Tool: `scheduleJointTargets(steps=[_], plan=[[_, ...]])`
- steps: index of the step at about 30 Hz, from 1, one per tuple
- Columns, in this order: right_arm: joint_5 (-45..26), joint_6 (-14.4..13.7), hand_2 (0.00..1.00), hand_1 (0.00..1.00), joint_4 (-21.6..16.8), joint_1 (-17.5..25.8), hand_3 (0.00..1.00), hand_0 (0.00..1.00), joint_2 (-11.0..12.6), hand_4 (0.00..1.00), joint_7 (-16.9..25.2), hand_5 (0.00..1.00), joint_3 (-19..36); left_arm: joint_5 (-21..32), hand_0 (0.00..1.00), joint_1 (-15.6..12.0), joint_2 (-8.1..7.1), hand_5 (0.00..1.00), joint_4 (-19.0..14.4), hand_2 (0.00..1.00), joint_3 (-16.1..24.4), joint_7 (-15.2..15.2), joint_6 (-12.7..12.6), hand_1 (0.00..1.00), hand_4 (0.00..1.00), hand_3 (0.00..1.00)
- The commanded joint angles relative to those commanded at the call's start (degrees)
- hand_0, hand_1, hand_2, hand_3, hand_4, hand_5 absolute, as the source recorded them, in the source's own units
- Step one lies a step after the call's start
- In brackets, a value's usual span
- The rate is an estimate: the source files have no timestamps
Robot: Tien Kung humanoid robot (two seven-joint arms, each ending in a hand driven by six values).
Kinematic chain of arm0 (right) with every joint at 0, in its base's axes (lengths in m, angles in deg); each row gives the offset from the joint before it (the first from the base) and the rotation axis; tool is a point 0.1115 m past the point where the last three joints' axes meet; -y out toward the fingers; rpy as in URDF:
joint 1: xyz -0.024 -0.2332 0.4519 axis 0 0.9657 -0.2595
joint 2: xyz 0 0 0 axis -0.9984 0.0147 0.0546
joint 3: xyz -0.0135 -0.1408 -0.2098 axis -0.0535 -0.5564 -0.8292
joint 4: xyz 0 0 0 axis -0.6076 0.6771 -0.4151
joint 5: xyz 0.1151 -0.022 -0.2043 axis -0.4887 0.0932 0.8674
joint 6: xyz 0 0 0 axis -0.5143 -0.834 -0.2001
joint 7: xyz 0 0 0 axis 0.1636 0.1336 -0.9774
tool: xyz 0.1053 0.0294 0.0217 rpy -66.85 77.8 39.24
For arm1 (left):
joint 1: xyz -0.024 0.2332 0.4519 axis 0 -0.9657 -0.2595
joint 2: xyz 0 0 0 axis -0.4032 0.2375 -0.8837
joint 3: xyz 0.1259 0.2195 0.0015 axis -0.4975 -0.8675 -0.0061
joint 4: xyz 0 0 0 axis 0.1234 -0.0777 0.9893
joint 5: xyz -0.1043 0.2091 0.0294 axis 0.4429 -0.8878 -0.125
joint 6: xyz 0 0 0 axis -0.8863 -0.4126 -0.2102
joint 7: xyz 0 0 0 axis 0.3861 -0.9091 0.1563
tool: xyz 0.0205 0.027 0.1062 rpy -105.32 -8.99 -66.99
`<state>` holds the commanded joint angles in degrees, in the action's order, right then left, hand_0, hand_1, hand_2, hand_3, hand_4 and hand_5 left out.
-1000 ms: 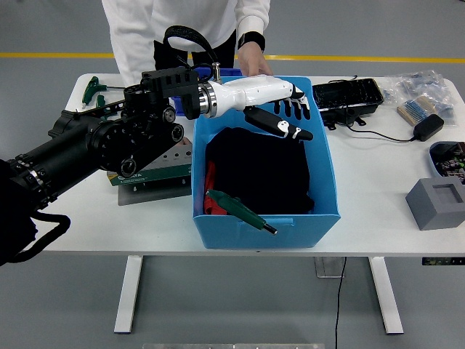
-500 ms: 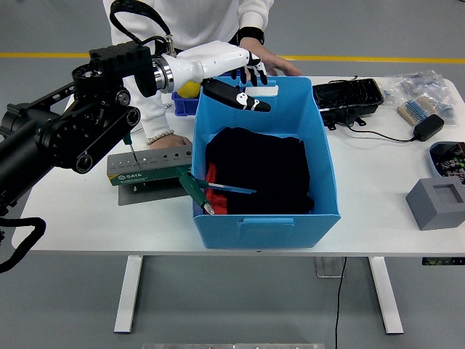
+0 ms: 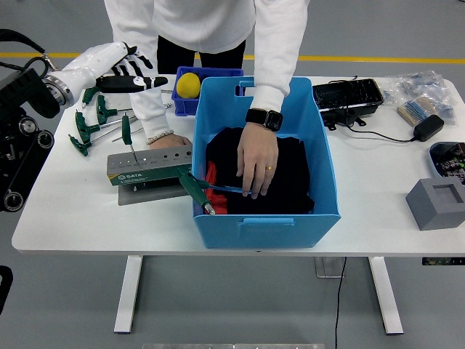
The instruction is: Lift tool from toolbox,place it in box,lift tool from toolbox,place it in box
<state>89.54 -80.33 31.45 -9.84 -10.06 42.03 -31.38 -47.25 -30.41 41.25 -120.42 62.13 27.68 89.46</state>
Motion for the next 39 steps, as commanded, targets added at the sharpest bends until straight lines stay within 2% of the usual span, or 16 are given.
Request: scheduleJointTargets(steps=[2,3,6,8,9,11,14,15,19,20,21,24,31,33,39], plan=[[0.5,0.05,0.705,0.633,0.0,-0.03,0.571,0.642,-0.07,0.809,-0.16,0.672,0.2,1.3,0.357,-1.72,0.29,0.856,0.37,0.517,3.39,2.77,-1.52,0.41,0.964,0.647],[0.71,0.07,0.708,0.635,-0.01,-0.01,0.571,0.643,-0.1,0.808,-0.22,0.672,0.29,3.05,0.257,-2.63,0.46,0.864,0.71,0.427,4.64,4.55,-3.09,0.297,0.911,0.64],[0.86,0.05,0.708,0.635,0.01,0.13,0.571,0.643,-0.24,0.808,-0.29,0.672,0.48,11.17,0.257,-5.46,0.73,0.864,2.25,0.427,6.61,10.62,-8.75,0.297,0.911,0.64],[0.98,0.04,0.708,0.635,0.02,0.22,0.571,0.643,-0.32,0.808,-0.34,0.672,0.6,15.64,0.257,-7.36,0.79,0.864,3.46,0.427,6.71,13.99,-11.7,0.297,0.911,0.64],[1.01,0.05,0.709,0.634,0.02,0.25,0.569,0.643,-0.34,0.807,-0.36,0.672,0.63,17.88,0.212,-7.89,0.81,0.881,3.76,0.412,6.64,15.08,-12.45,0.263,0.839,0.647],[1.11,0.06,0.709,0.634,0.02,0.32,0.569,0.643,-0.38,0.807,-0.4,0.672,0.73,23.09,0.212,-9.96,0.9,0.881,4.75,0.412,5.74,18.57,-14.72,0.263,0.839,0.647],[1.46,0.08,0.709,0.634,0.05,0.33,0.569,0.643,-0.44,0.807,-0.47,0.672,1.0,30.17,0.212,-12.08,1.06,0.881,5.28,0.412,3.66,22.25,-16.72,0.263,0.839,0.647],[1.52,0.09,0.708,0.635,0.06,0.33,0.569,0.643,-0.44,0.807,-0.48,0.671,1.04,32.77,0.214,-12.49,1.11,0.909,5.32,0.46,3.14,22.91,-16.96,0.278,0.821,0.687],[2.01,0.07,0.708,0.635,0.07,0.3,0.569,0.643,-0.5,0.807,-0.57,0.671,1.38,42.46,0.214,-13.74,1.6,0.909,5.22,0.46,0.9,25.78,-16.92,0.278,0.821,0.687],[2.06,0.07,0.708,0.635,0.07,0.29,0.569,0.643,-0.5,0.807,-0.57,0.671,1.4,45.06,0.214,-13.83,1.7,0.909,5.2,0.46,0.55,26.19,-16.94,0.278,0.821,0.687],[2.1,0.09,0.709,0.635,0.07,0.26,0.569,0.642,-0.49,0.807,-0.56,0.671,1.39,47.28,0.213,-13.87,1.8,0.926,5.17,0.485,0.14,26.58,-17.04,0.287,0.813,0.727],[2.02,0.05,0.709,0.635,0.07,0.17,0.569,0.642,-0.5,0.807,-0.5,0.671,1.39,54.73,0.213,-13.76,1.93,0.926,5.15,0.485,-1.53,27.81,-17.49,0.287,0.813,0.727],[1.68,0.04,0.709,0.635,0.07,0.05,0.569,0.642,-0.53,0.806,-0.43,0.672,1.18,70.24,0.214,-12.56,2.04,0.939,5.33,0.482,-3.35,28.06,-17.98,0.285,0.818,0.737],[1.84,0.07,0.709,0.635,0.06,0.01,0.568,0.641,-0.51,0.805,-0.47,0.674,1.2,72.35,0.213,-11.93,2.17,0.928,5.39,0.48,-3.71,27.94,-18.03,0.28,0.815,0.741],[1.72,0.15,0.708,0.633,0.04,-0.04,0.568,0.642,-0.45,0.805,-0.46,0.674,1.01,74.12,0.214,-11.17,2.5,0.941,4.99,0.475,-4.82,28.41,-17.85,0.281,0.807,0.74]])
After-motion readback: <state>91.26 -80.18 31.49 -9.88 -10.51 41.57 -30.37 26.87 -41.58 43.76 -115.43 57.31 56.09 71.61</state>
